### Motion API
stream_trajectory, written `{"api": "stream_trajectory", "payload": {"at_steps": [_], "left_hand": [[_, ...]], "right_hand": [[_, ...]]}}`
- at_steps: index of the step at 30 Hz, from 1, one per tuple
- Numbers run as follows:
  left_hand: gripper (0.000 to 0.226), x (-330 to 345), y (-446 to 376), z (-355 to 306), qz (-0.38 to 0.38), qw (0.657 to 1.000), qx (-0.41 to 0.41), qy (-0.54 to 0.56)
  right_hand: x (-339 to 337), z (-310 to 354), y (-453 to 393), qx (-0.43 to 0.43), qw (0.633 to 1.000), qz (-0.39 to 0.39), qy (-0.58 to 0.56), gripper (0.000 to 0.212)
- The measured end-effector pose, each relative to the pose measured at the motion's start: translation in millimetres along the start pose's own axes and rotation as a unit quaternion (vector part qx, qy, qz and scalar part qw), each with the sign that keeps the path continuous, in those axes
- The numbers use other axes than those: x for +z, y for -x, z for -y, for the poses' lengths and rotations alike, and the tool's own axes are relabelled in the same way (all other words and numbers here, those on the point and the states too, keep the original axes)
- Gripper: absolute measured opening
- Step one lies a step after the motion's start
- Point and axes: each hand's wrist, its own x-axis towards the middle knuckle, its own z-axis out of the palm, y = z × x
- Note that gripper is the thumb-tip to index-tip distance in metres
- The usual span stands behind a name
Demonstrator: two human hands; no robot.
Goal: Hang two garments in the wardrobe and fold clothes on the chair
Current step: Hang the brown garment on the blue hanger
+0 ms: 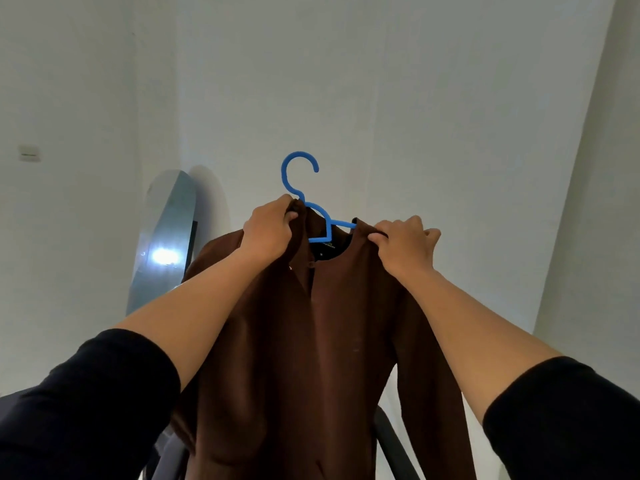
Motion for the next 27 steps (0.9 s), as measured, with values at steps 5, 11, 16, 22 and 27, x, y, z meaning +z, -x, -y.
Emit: {"api": "stream_trajectory", "payload": {"at_steps": [5,11,16,22,27], "left_hand": [[0.014,12,6,-20,0.027,0.999,0.042,0.007],[0.019,-13,2,15,0.019,0.997,0.051,-0.049],[0.026,-28,10,44,0.096,0.989,-0.008,-0.114],[0.025,-21,11,34,0.169,0.985,0.028,-0.016],[0.023,-14,7,20,0.121,0.992,0.038,-0.019]], "right_hand": [[3,25,3,-0.061,0.987,0.058,-0.135,0.026],[-1,-1,2,-0.021,0.983,0.03,-0.18,0.023],[-7,-14,9,-0.012,0.976,0.036,-0.214,0.026],[-7,-8,10,0.019,0.971,0.014,-0.239,0.027],[-14,-17,13,0.024,0.973,-0.007,-0.231,0.028]]}}
